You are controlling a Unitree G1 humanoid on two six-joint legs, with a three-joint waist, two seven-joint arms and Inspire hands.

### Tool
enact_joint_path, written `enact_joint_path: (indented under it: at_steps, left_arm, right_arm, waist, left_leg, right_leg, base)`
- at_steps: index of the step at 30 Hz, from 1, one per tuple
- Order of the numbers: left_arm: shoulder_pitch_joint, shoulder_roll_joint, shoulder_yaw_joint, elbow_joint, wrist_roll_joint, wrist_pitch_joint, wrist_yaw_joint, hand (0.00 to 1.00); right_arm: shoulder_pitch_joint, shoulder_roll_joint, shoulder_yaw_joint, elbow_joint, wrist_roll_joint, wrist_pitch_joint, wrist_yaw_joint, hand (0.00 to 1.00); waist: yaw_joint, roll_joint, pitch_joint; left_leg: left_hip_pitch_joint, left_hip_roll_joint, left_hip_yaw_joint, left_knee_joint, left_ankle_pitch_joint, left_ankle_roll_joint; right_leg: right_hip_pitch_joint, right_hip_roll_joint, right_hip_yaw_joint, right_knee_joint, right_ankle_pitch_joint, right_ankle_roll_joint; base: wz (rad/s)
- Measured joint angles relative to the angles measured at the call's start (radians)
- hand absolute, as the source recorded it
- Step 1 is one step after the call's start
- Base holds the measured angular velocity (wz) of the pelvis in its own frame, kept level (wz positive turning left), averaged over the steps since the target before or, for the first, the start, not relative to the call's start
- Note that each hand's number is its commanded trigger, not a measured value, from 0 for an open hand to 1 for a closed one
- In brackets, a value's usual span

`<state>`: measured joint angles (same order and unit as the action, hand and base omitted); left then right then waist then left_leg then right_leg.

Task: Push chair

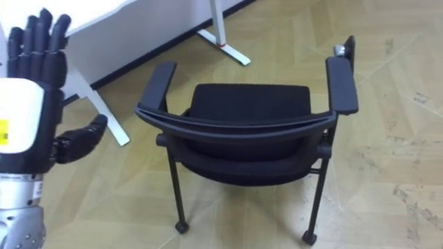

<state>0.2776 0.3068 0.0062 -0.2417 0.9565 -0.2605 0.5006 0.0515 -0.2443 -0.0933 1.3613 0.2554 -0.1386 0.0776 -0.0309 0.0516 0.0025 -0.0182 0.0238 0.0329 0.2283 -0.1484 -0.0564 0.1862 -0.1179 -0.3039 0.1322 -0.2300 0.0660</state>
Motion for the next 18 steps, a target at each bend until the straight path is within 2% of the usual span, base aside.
enact_joint_path:
  at_steps: [3, 6, 12, 18]
  left_arm:
    - [0.002, 0.008, -0.05, 0.0, 0.021, 0.008, -0.016, 0.0]
    - [0.008, 0.035, -0.101, 0.004, 0.033, 0.021, -0.05, 0.0]
    - [0.026, 0.065, -0.163, 0.004, 0.042, 0.05, -0.12, 0.0]
    - [0.043, 0.067, -0.239, 0.004, 0.04, 0.066, -0.122, 0.0]
  right_arm:
    - [0.003, 0.001, 0.0, 0.0, 0.0, 0.001, 0.0, 0.0]
    - [0.003, 0.0, 0.0, 0.0, 0.0, 0.006, 0.002, 0.0]
    - [0.006, 0.003, 0.002, -0.003, 0.005, 0.014, 0.008, 0.0]
    - [-0.005, 0.011, 0.031, -0.003, 0.022, 0.029, 0.007, 0.0]
  waist:
    - [-0.001, -0.011, -0.001]
    - [-0.002, -0.018, -0.0036]
    - [-0.005, -0.008, -0.0102]
    - [-0.018, -0.002, -0.0133]
  left_leg:
    - [0.009, 0.0, 0.004, -0.01, 0.0, 0.0]
    - [0.011, 0.001, 0.009, -0.01, 0.0, 0.0]
    - [0.009, 0.003, 0.013, -0.009, 0.0, 0.0]
    - [0.009, 0.003, 0.013, -0.01, 0.0, 0.0]
  right_leg:
    - [0.001, -0.001, 0.004, 0.0, 0.0, 0.0]
    - [0.0, -0.001, 0.004, 0.001, 0.0, 0.0]
    - [-0.007, -0.001, 0.01, 0.009, 0.0, 0.0]
    - [-0.009, -0.001, 0.018, 0.009, 0.001, 0.0]
  base:
    - [-0.05]
    - [-0.04]
    - [-0.03]
    - [0.0]
